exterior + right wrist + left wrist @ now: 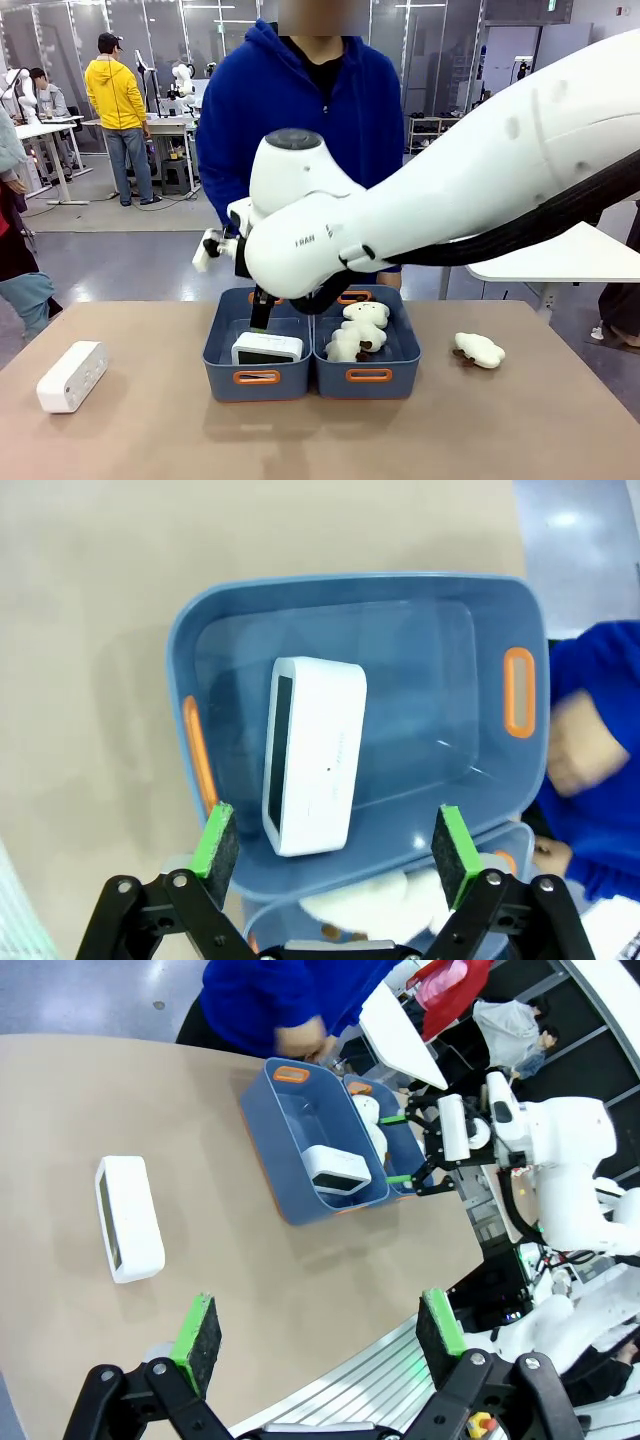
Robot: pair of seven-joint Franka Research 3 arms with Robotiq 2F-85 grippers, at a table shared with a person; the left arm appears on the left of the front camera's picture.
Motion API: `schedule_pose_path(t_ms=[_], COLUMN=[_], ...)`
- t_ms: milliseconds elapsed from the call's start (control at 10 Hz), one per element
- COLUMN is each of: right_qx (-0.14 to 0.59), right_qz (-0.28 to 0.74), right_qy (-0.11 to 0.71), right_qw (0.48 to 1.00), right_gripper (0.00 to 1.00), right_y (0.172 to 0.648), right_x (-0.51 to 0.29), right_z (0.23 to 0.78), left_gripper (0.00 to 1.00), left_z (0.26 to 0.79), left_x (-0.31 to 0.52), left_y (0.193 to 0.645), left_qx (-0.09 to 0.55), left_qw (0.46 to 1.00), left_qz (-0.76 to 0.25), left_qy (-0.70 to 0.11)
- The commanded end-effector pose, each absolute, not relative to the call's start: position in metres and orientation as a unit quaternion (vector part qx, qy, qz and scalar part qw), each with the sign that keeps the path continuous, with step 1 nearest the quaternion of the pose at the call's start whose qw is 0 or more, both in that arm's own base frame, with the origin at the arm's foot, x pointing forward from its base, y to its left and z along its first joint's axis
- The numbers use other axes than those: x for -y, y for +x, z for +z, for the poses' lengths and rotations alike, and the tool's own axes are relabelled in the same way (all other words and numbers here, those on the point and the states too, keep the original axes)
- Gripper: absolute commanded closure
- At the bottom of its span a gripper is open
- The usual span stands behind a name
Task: Sort the digital clocks into the basket.
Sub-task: Pick up the Digital clock from the table and place it into the empty Plastic storage basket.
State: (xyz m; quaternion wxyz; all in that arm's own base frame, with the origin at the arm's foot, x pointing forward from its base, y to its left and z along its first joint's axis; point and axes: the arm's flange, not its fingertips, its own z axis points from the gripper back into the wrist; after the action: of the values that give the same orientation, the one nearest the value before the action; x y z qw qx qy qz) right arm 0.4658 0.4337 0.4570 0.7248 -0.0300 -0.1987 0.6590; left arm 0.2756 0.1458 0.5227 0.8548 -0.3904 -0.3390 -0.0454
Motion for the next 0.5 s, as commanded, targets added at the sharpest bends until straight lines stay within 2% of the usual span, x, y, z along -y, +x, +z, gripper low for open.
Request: schedule_pose_path(t_ms=[0, 400], right_qx=[0.215, 0.245], right_qz=[0.610, 0.511], right_qy=[0.010, 0.081], right_qw=[0.763, 0.820], right_gripper=[0.02, 0.02], right_y=[0.439, 0.406], right_x=[-0.379, -0.266], right_z=[0.490, 0.506], left_gripper=[0.00, 0.00], left_z=[0.523, 0.523], left_x=[-0.146, -0.146], left_y=[0.275, 0.275], left_qx=[0.343, 0.343], left_qw=[0.849, 0.849], left_qz=[-0.052, -0.052], left_qy=[-0.398, -0.398])
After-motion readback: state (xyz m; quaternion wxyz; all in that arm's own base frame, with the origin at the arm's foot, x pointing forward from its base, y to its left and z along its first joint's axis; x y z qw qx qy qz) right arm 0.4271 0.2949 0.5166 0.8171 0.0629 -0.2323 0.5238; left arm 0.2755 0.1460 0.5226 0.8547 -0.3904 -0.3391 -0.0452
